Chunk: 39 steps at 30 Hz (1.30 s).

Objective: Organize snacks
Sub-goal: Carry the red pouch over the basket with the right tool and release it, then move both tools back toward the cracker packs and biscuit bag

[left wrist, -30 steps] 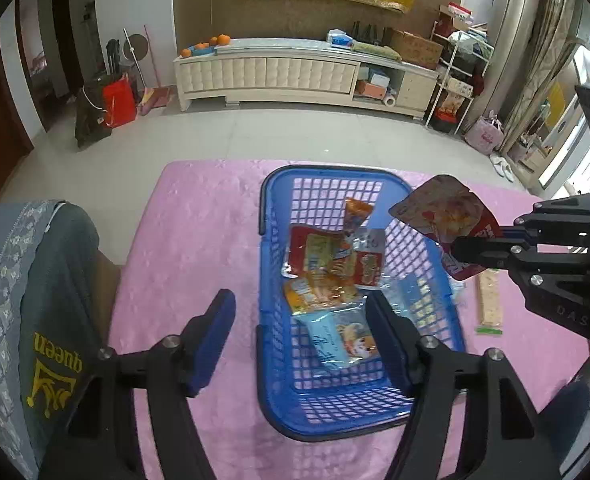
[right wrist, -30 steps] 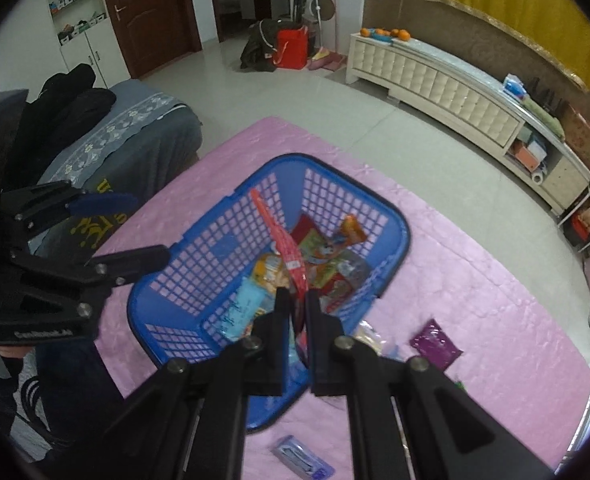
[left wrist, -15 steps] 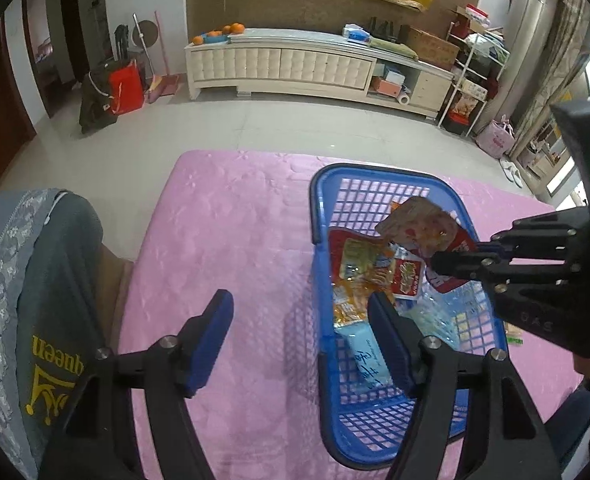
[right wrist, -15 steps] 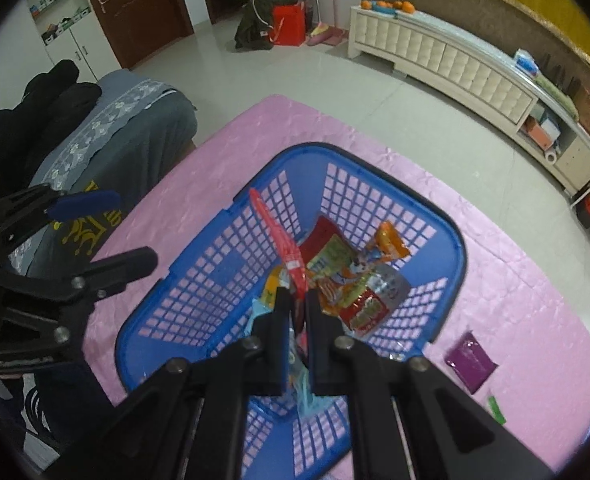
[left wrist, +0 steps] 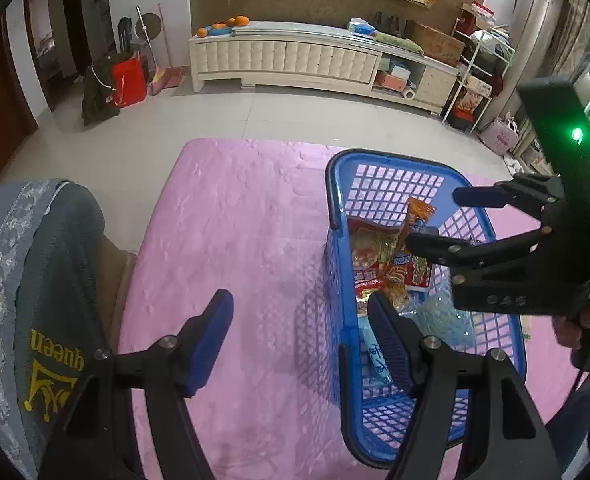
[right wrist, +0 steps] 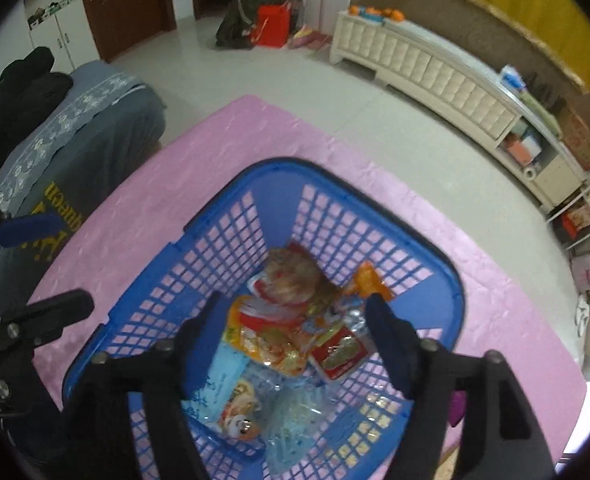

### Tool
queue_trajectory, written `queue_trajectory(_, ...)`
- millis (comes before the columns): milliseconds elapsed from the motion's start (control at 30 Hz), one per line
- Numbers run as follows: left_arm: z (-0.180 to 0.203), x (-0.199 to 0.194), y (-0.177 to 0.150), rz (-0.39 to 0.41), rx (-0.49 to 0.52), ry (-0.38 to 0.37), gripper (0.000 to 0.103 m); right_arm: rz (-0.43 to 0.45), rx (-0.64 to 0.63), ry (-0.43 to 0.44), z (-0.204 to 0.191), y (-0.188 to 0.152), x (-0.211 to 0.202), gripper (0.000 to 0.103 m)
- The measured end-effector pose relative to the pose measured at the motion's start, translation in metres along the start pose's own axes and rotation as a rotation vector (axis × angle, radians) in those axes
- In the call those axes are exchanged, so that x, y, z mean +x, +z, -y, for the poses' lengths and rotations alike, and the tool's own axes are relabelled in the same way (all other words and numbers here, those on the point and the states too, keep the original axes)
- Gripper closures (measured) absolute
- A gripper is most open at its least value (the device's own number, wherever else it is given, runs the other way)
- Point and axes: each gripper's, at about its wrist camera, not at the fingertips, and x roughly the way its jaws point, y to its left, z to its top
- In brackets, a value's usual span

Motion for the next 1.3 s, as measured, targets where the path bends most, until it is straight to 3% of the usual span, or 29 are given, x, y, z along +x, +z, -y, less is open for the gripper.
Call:
queue_trajectory(400, 0.035, -0.035, -0.008, 0.035, 0.069, 0.003, 0.035, 0.003, 0.082, 0.008, 0.024, -0.041, -0.059, 0.022)
queue_trajectory(767, 0.096, -0.061, -0.010, 0.066, 0.146, -0.012, 0.035, 0.016, 0.186, -0.028, 0.072, -0.091, -0.103, 0.022)
queue_trajectory(1300, 0.211, -0.025, -0.019, -0.006, 0.298, -0.079, 0.035, -0.017, 0.348, -0.071, 0.150, -0.176, -0.121, 0.022)
